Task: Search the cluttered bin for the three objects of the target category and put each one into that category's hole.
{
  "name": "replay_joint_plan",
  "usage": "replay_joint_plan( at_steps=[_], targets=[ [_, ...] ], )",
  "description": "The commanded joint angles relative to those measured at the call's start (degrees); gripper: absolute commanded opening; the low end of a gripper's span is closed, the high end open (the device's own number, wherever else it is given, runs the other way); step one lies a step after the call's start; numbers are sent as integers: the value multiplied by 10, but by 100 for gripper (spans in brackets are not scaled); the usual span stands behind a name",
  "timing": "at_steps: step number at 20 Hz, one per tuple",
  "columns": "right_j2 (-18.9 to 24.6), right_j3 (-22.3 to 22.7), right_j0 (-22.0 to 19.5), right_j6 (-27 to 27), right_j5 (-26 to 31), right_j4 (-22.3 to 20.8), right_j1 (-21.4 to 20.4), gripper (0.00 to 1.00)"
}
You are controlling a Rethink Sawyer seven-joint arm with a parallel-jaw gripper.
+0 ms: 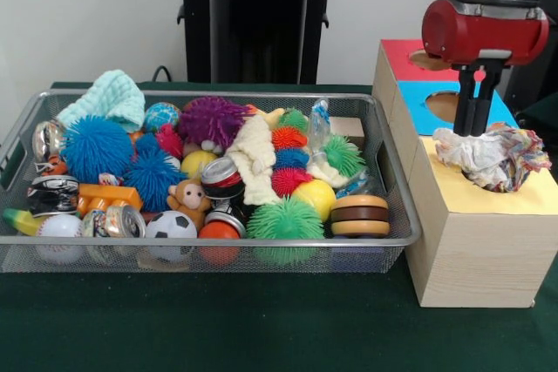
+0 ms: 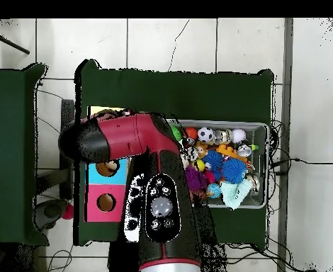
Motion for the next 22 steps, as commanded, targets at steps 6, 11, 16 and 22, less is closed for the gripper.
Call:
replay_joint_plan(
  at_steps=[6,11,16,22],
  targets=[
    [22,82,-5,70,76,44,18,0],
    [27,92,-6,90,63,68,13,0],
    [34,113,-11,119,14,102,14,0],
    [40,134,-11,134,-11,149,13,0]
  ],
)
